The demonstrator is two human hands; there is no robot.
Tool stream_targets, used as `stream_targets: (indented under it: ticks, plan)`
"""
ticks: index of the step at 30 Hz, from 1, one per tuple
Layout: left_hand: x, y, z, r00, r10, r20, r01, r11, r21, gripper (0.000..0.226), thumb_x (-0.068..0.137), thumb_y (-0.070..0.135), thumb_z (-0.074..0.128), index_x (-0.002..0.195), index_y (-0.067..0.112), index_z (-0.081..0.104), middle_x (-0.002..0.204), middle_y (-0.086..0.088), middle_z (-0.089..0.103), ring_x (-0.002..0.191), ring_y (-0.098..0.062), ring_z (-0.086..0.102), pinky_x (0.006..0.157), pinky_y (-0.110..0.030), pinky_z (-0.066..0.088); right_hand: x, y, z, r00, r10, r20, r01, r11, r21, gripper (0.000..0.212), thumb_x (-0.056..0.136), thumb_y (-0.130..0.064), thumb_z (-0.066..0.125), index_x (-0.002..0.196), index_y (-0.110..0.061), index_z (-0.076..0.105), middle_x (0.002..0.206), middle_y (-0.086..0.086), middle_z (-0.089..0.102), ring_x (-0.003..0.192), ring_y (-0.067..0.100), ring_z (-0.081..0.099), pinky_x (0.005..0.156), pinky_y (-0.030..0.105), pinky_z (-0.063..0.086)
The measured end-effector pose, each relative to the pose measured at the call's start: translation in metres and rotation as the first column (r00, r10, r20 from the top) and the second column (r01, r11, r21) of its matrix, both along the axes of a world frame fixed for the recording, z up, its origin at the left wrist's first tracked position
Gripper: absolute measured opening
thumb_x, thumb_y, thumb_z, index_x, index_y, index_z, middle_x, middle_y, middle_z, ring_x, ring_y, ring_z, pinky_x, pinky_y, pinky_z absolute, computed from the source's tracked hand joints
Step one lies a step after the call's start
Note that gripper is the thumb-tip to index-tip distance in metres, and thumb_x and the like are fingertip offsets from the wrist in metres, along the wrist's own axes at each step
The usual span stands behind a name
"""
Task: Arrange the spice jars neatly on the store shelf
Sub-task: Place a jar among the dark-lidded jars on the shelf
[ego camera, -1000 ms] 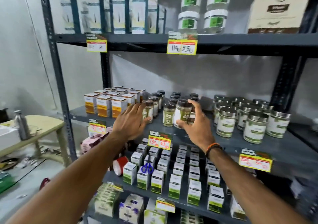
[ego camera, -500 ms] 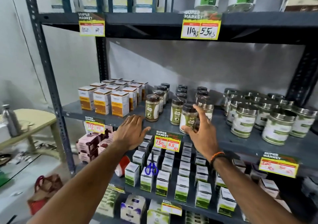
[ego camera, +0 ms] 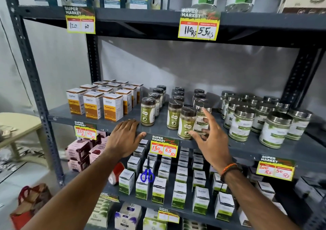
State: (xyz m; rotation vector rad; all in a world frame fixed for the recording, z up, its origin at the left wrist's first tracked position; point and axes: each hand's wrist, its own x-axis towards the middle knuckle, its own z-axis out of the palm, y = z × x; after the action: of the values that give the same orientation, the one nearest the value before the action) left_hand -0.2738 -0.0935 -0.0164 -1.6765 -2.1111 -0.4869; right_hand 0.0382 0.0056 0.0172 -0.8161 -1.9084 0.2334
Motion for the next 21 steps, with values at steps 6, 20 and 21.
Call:
stream_targets:
  ticks: [6, 20, 21]
  plan:
    - [0.0, 0.001, -0.001, 1.0, 0.014, -0.002, -0.014, 1.0, -0.006, 0.082, 0.102, 0.068, 0.015, 0.147, 0.008, 0.048, 0.151, -0.015, 0.054, 0.141, -0.031, 0.047, 0.121, -0.048, 0.033, 0.017, 0.023, 0.021, 0.993, -0.027, -0.117, 0.038, 0.995, 0.088, 0.064, 0.09, -0.033, 0.077, 0.147, -0.026, 0.048, 0.135, 0.001, 0.059, 0.109, 0.014, 0.063, 0.085, 0.041, 0.062]
    - [-0.002, 0.002, -0.003, 1.0, 0.013, 0.003, -0.013, 1.0, 0.001, 0.079, 0.102, 0.067, 0.019, 0.149, 0.009, 0.046, 0.152, -0.015, 0.054, 0.141, -0.03, 0.047, 0.12, -0.047, 0.034, 0.011, 0.049, 0.021, 0.991, 0.082, 0.11, -0.055, 0.972, -0.227, 0.106, 0.081, -0.014, 0.086, 0.159, -0.035, 0.016, 0.135, 0.003, 0.066, 0.1, 0.015, 0.069, 0.098, 0.04, 0.055]
    - [-0.001, 0.001, -0.001, 1.0, 0.009, 0.008, -0.009, 1.0, -0.002, 0.079, 0.102, 0.068, 0.018, 0.148, 0.009, 0.046, 0.151, -0.015, 0.054, 0.14, -0.03, 0.048, 0.119, -0.047, 0.035, 0.012, 0.049, 0.022, 0.991, 0.079, 0.105, -0.054, 0.973, -0.226, 0.106, 0.081, -0.013, 0.086, 0.159, -0.034, 0.017, 0.137, 0.003, 0.065, 0.105, 0.017, 0.069, 0.1, 0.038, 0.054]
